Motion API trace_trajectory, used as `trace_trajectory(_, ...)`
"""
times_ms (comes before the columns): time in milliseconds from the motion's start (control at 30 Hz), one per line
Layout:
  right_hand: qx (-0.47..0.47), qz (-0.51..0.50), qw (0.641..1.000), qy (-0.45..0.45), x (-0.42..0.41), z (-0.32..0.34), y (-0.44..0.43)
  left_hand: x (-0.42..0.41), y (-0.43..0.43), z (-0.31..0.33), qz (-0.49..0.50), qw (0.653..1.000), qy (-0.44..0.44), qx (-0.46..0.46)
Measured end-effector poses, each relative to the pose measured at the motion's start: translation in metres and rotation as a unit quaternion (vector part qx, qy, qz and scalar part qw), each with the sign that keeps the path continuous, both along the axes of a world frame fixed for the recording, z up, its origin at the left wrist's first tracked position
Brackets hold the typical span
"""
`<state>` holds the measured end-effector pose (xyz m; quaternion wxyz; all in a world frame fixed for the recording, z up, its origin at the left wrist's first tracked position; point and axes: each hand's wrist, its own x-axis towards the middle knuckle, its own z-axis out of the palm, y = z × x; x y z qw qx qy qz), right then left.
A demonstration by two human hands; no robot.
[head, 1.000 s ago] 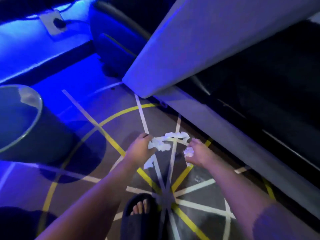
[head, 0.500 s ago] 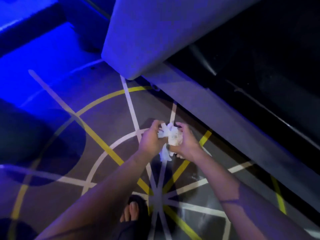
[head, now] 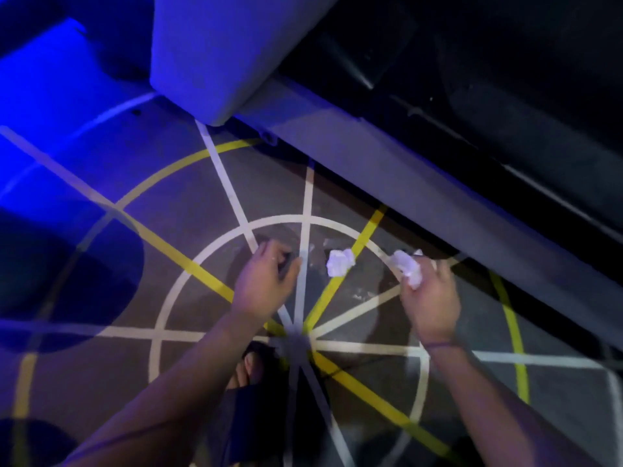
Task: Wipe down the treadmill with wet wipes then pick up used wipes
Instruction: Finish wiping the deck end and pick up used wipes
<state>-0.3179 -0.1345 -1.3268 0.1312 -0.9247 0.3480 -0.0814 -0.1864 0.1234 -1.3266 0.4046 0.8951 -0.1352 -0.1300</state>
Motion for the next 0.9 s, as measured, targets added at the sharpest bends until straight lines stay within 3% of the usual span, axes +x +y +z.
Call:
trace_trajectory(133, -0.039, 0.000, 0.999, 0.028, -0.006, -0.022, 0.005, -0.018, 0.018, -0.006, 0.010, 0.998, -0.054, 0.033)
trace_trajectory(300, 0.035, 0.025, 0.999, -0.033, 0.034, -0.027, 0.071, -0.026, 0.021, -0.001, 0.024, 0.998, -0.045, 0.039)
trace_trajectory(567, -0.023, 0.058, 0.996, 0.058, 0.071, -0.024, 0.121, -0.023, 0.019, 0.008, 0.050, 0.997, -0.037, 0.050)
trace_trajectory(700, -0.052, 0.141, 0.988, 0.017, 0.064, -0.034, 0.126, -0.019, 0.017, 0.006, 0.087, 0.995, -0.032, 0.043)
trace_trajectory(800, -0.010, 0.249, 0.967, -0.043, 0.041, -0.036, 0.125, -0.014, 0.020, 0.005, 0.125, 0.991, -0.039, 0.041)
trace_trajectory(833, 0.005, 0.247, 0.966, -0.074, 0.032, -0.034, 0.117, -0.013, 0.022, 0.005, 0.126, 0.990, -0.040, 0.045)
trace_trajectory(900, 0.021, 0.149, 0.980, -0.133, 0.012, -0.029, 0.090, -0.014, 0.023, 0.002, 0.114, 0.991, -0.041, 0.058)
